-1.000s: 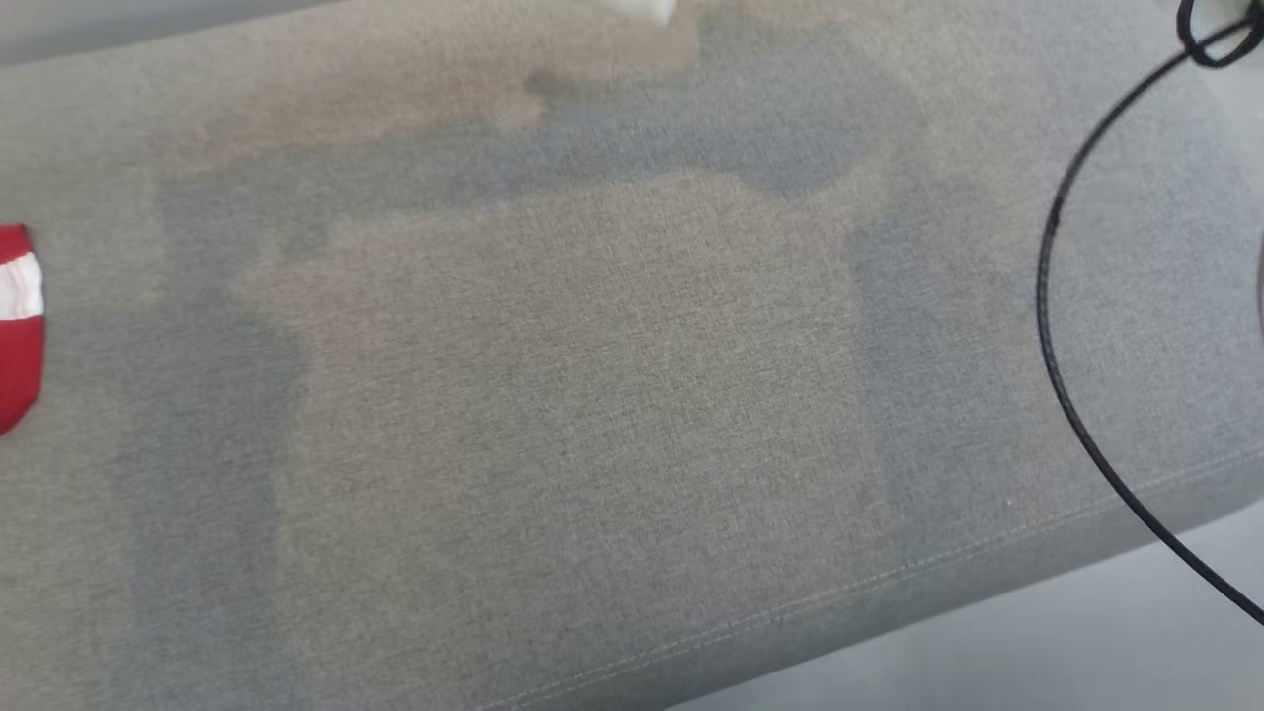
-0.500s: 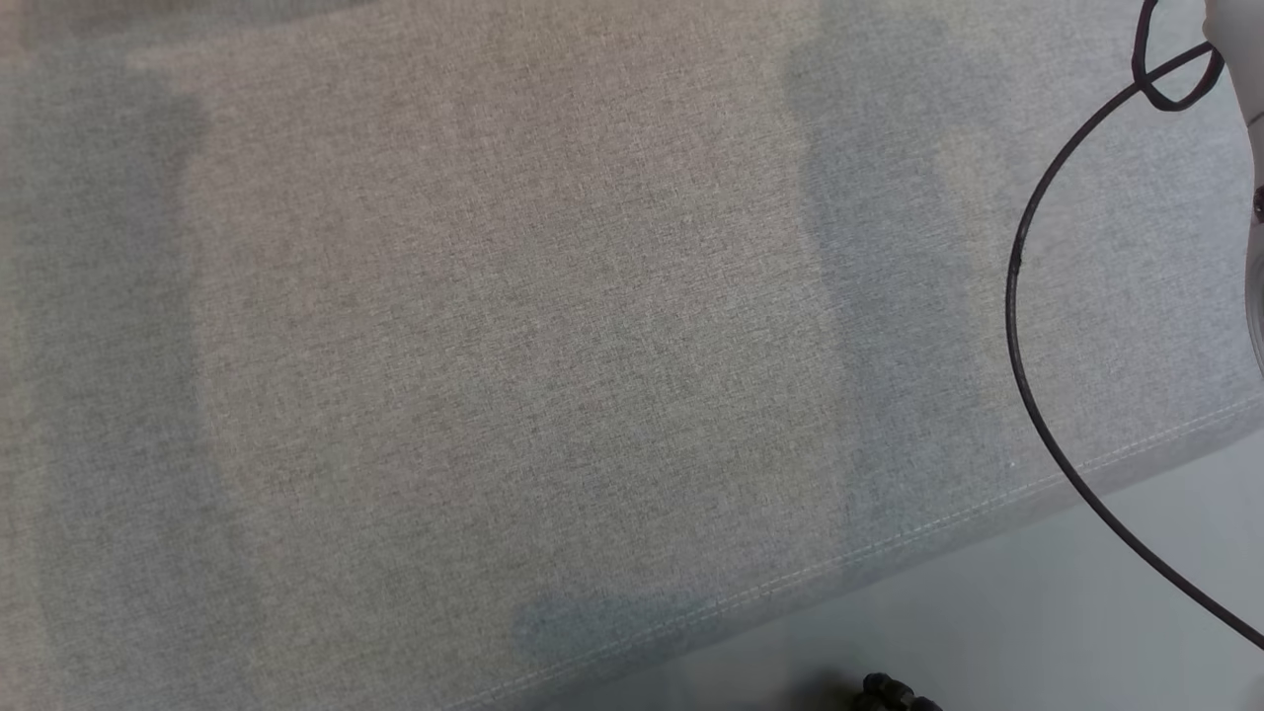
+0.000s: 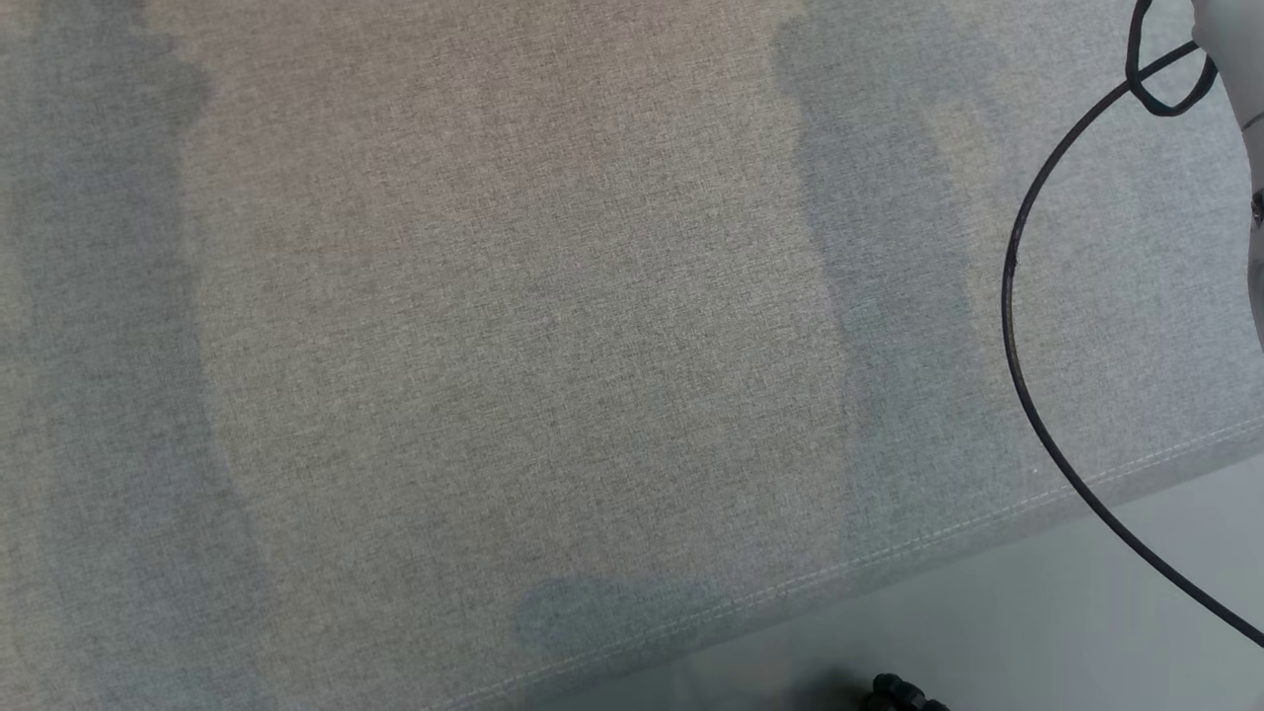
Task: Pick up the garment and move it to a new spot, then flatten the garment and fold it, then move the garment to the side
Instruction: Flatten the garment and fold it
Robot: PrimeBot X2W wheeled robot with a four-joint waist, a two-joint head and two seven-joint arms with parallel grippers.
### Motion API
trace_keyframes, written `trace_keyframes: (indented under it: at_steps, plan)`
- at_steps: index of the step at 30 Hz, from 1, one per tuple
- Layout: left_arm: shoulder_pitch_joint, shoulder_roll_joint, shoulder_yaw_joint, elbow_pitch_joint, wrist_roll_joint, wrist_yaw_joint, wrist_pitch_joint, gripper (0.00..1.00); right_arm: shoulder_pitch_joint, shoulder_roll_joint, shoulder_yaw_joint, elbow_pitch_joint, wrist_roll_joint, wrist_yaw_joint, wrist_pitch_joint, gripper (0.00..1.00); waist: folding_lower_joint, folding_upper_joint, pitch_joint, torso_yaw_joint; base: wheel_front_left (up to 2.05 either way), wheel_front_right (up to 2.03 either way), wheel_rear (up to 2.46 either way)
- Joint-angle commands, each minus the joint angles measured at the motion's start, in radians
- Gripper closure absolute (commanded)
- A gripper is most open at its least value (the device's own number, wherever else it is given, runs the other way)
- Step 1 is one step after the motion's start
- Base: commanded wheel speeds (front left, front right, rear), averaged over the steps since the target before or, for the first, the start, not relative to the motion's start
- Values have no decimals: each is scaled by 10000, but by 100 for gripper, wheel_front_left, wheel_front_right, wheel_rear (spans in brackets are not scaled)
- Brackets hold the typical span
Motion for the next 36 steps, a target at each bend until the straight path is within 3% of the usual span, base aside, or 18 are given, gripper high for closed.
trace_keyframes:
  at_steps: [1, 9, 12, 17, 23, 36]
  plan:
    - [-179, 27, -38, 57, -26, -60, -10, 100, -73, -27, 27, 64, 29, 4, -35, 100, -1, 0, 0, 26, 0, 0, 0]
    - [-302, -1, -29, 540, -183, -130, -24, 100, -242, -30, 97, 247, -277, 5, -36, 100, -1, 0, 31, 144, 0, 0, 0]
    - [-466, 221, 314, -513, 77, 250, -47, 100, -579, -29, -143, 8, -872, 5, -37, 100, -1, 0, 43, 198, 0, 0, 0]
    - [422, -172, 1160, -3032, 867, 500, -22, 100, -506, -380, -2149, -1725, -2788, 4, -36, 100, -1, 0, 64, 428, 0, 0, 0]
    - [1006, -609, 1768, -3623, 1454, 257, -24, 100, 329, -79, -4290, -3050, -5343, 5, -35, 100, -1, 0, -51, 647, 0, 0, 0]
    - [1334, -1026, 2541, -3107, 1937, -79, -27, 100, 1057, -20, -3744, -2789, -4759, 4, -37, 100, -1, 0, 289, 821, 0, 0, 0]
